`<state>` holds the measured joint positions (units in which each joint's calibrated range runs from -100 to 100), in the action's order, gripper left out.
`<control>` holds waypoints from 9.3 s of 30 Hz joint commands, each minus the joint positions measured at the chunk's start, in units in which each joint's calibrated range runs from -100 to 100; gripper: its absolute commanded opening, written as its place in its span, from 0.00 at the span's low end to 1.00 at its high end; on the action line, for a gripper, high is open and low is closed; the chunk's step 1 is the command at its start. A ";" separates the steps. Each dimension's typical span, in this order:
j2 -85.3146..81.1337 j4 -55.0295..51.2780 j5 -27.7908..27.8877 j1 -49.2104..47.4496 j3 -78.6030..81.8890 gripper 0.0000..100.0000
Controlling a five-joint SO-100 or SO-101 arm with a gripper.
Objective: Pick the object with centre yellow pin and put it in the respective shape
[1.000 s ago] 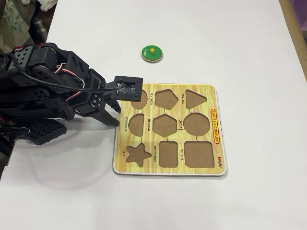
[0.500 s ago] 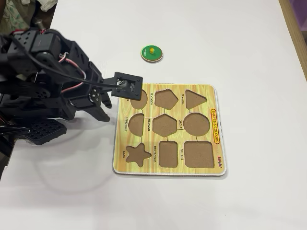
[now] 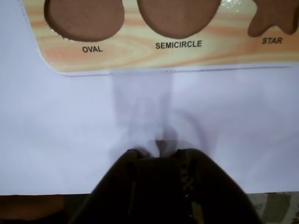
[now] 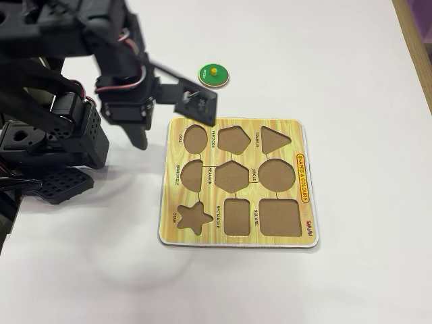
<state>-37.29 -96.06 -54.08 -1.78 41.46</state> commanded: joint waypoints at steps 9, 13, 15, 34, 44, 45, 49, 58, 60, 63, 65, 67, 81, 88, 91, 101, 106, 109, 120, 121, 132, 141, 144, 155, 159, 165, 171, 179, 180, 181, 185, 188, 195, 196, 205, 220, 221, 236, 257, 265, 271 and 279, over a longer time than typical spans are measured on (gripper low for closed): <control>21.72 -0.83 0.11 -19.32 -24.91 0.13; 25.24 -0.83 0.11 -23.12 -29.59 0.13; 27.33 -0.83 -0.21 -25.27 -32.01 0.13; 50.76 -1.00 0.16 -37.48 -61.60 0.13; 60.21 -0.83 0.16 -41.48 -69.24 0.13; 60.97 -0.83 0.16 -41.68 -69.69 0.13; 64.40 -0.83 0.16 -43.05 -72.66 0.13; 70.34 -0.74 0.05 -46.07 -78.33 0.13; 71.93 -0.74 0.11 -46.27 -79.50 0.13; 74.77 -0.74 0.11 -47.25 -81.74 0.13; 76.53 -0.74 0.11 -47.83 -82.91 0.13; 77.95 -0.74 0.11 -47.93 -83.45 0.13; 81.30 -0.74 0.05 -46.56 -83.36 0.13; 81.47 -0.74 0.11 -44.22 -83.36 0.13; 81.30 -0.74 0.11 -43.24 -83.36 0.13; 81.47 -0.66 -0.36 -42.66 -83.36 0.13; 80.97 3.40 -0.10 -43.93 -83.36 0.13; 81.05 7.03 0.00 -44.71 -83.36 0.13; 81.47 7.21 -0.31 -45.00 -82.64 0.13; 81.47 7.12 -0.36 -44.90 -82.37 0.13; 82.89 4.96 -0.36 -43.73 -82.37 0.12; 84.23 4.70 -0.21 -43.73 -82.28 0.12; 84.23 4.61 -0.26 -43.73 -82.28 0.12; 84.23 3.06 -0.42 -43.73 -82.19 0.05; 84.23 2.97 -0.26 -43.63 -82.19 0.01; 83.81 3.06 -0.36 -43.63 -82.19 0.01; 83.31 3.06 -0.31 -43.63 -82.64 0.01; 76.45 4.01 -0.36 -38.55 -82.28 0.01; 75.78 4.01 -0.42 -37.58 -82.28 0.01; 75.11 4.01 -0.42 -36.70 -82.28 0.01; 72.35 4.01 -0.47 -32.21 -82.28 0.01; 71.26 4.01 -0.47 -28.89 -82.64 0.01; 69.67 4.01 -0.47 -20.68 -83.27 0.01; 69.59 4.01 -0.47 -19.71 -83.27 0.01; 69.50 4.01 -0.05 -12.77 -82.28 0.01; 70.34 3.49 0.16 -1.05 -82.19 0.01; 70.34 3.66 0.16 -0.66 -82.19 0.01; 78.29 4.10 -0.52 1.19 -82.55 0.01; 78.88 4.18 -0.21 5.78 -83.27 0.01; 78.62 5.74 -0.52 2.07 -83.36 0.01; 78.54 10.41 -0.47 -0.37 -83.36 0.01; 78.54 10.49 -0.47 0.61 -83.36 0.01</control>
<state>43.21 -86.20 -54.50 -2.06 -39.66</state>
